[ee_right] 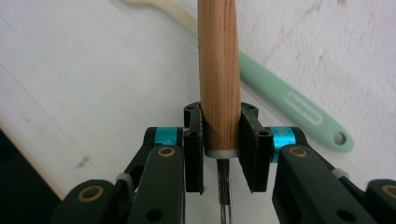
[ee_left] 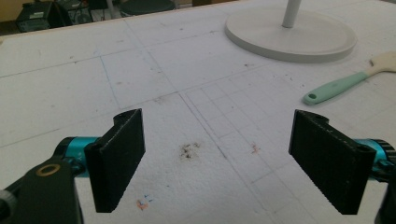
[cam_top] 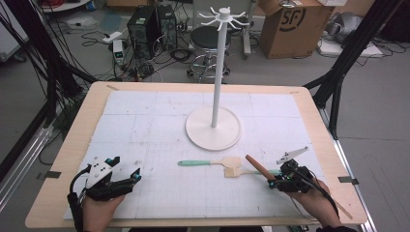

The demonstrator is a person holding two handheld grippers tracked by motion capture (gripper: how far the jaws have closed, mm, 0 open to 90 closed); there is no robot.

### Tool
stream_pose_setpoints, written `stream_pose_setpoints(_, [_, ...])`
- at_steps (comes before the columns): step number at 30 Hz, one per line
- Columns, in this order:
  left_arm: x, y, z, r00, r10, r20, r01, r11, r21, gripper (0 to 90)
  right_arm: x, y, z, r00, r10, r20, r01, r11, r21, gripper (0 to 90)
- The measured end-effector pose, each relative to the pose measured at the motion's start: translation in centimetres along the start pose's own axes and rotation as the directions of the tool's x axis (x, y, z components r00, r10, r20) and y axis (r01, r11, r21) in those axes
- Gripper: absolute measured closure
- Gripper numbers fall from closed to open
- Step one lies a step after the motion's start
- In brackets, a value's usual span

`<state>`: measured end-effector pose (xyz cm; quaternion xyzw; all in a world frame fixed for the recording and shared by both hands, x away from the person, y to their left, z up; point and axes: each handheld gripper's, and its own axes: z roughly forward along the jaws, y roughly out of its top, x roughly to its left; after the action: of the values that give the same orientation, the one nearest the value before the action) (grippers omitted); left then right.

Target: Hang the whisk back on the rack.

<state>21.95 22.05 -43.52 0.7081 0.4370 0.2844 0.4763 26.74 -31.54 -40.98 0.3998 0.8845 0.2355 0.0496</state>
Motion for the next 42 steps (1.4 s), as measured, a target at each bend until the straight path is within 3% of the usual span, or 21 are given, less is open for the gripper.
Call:
stream_pose_setpoints(3, [0.0,0.0,0.0,1.0,0.0,-0.001,0.0,1.0,-0.001,19.0,0.2,0.9,-0.9,0.9989,0.018,-0.044,-0.021,0.997,-0.074,73.9])
stream_pose_setpoints(6, [0.0,0.0,0.0,1.0,-0.004,0.0,0.004,1.0,-0.004,18.9,0.5,2.0,-1.7,0.9955,0.019,-0.093,-0.034,0.986,-0.163,73.9])
stream_pose_setpoints(9, [0.2,-0.1,0.0,0.9999,-0.011,-0.001,0.011,0.9999,-0.002,18.7,0.7,3.1,-2.3,0.989,0.036,-0.144,-0.072,0.963,-0.259,73.8])
stream_pose_setpoints(12, [0.2,-0.1,0.1,0.9998,-0.016,-0.012,0.016,0.9999,0.003,17.6,1.1,4.5,-2.7,0.9775,0.045,-0.206,-0.115,0.933,-0.341,73.8])
stream_pose_setpoints(15, [0.2,-0.1,0.1,0.9998,-0.018,-0.013,0.018,0.9998,-0.001,15.7,1.5,5.9,-3.0,0.967,0.041,-0.251,-0.14,0.909,-0.393,73.8])
stream_pose_setpoints(20, [0.3,-0.2,0.0,0.9997,-0.02,-0.015,0.02,0.9998,-0.003,15.7,2.4,8.3,-3.5,0.9603,0.022,-0.278,-0.152,0.876,-0.457,73.8])
stream_pose_setpoints(23, [0.4,-0.2,0.0,0.9997,-0.021,-0.015,0.021,0.9998,-0.003,15.7,3.1,9.4,-4.1,0.9652,-0.002,-0.262,-0.138,0.844,-0.518,73.8])
stream_pose_setpoints(29, [0.5,-0.2,-0.1,0.9997,-0.021,-0.015,0.021,0.9998,-0.005,15.7,3.6,11.0,-5.3,0.9565,-0.018,-0.291,-0.176,0.761,-0.624,73.7])
stream_pose_setpoints(34, [0.5,-0.2,-0.1,0.9997,-0.022,-0.014,0.022,0.9998,-0.004,15.7,4.1,12.7,-6.4,0.9479,-0.032,-0.317,-0.213,0.675,-0.706,73.7])
stream_pose_setpoints(36, [0.5,-0.2,-0.1,0.9997,-0.02,-0.013,0.02,0.9998,-0.004,15.8,4.3,13.3,-6.8,0.9436,-0.039,-0.329,-0.226,0.652,-0.724,73.7])
stream_pose_setpoints(38, [0.6,-0.3,-0.1,0.9997,-0.022,-0.014,0.022,0.9998,-0.004,15.8,4.4,13.9,-7.1,0.9345,-0.045,-0.353,-0.243,0.643,-0.726,73.7])
stream_pose_setpoints(42, [0.6,-0.3,-0.2,0.9995,-0.027,-0.014,0.027,0.9996,-0.01,15.7,4.3,15.0,-7.4,0.916,-0.045,-0.399,-0.289,0.615,-0.734,73.8])
